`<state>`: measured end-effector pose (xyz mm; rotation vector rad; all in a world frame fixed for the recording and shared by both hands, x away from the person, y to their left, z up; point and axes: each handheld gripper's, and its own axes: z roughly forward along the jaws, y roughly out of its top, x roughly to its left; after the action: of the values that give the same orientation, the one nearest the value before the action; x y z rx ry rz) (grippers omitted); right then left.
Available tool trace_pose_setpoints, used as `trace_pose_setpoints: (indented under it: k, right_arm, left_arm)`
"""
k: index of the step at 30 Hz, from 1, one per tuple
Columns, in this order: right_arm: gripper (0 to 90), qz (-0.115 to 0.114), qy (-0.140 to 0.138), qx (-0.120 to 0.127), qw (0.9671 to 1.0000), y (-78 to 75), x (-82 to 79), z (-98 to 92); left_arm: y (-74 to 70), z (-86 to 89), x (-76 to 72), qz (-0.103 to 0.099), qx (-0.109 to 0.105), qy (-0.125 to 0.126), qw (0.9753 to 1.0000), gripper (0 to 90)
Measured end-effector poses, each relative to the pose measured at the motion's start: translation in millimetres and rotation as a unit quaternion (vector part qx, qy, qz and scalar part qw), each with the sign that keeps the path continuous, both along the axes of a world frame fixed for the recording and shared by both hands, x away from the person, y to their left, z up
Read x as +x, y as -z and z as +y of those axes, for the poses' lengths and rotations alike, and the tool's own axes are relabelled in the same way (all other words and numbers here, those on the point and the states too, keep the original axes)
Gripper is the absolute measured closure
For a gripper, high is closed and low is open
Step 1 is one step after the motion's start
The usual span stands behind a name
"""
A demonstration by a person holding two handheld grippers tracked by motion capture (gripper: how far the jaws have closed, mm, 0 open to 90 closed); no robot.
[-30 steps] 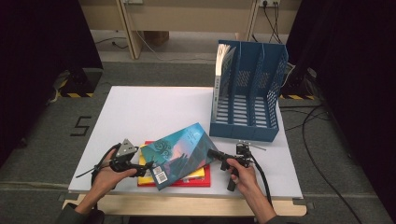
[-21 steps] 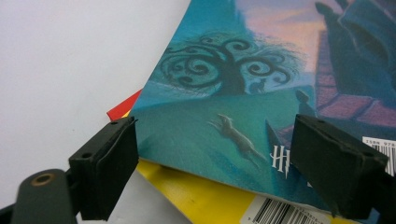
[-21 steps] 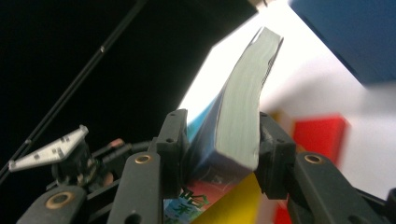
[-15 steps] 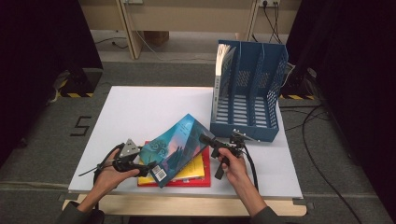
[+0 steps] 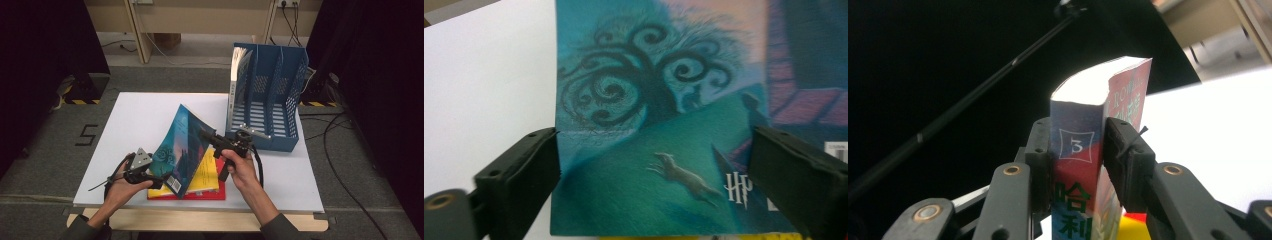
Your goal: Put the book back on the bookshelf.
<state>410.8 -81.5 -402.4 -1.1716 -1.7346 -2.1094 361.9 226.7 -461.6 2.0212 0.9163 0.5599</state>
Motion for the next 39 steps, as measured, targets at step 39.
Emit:
trace_pose_setpoints:
  k: [39]
  right_arm:
    - [69.9, -0.137, 0.016, -0.179, 0.9741, -40.6, -25.7, 36.0]
  left_arm:
    - [13.7, -5.5, 19.2, -0.032, -0.034, -0.021, 0.9987, 13.6]
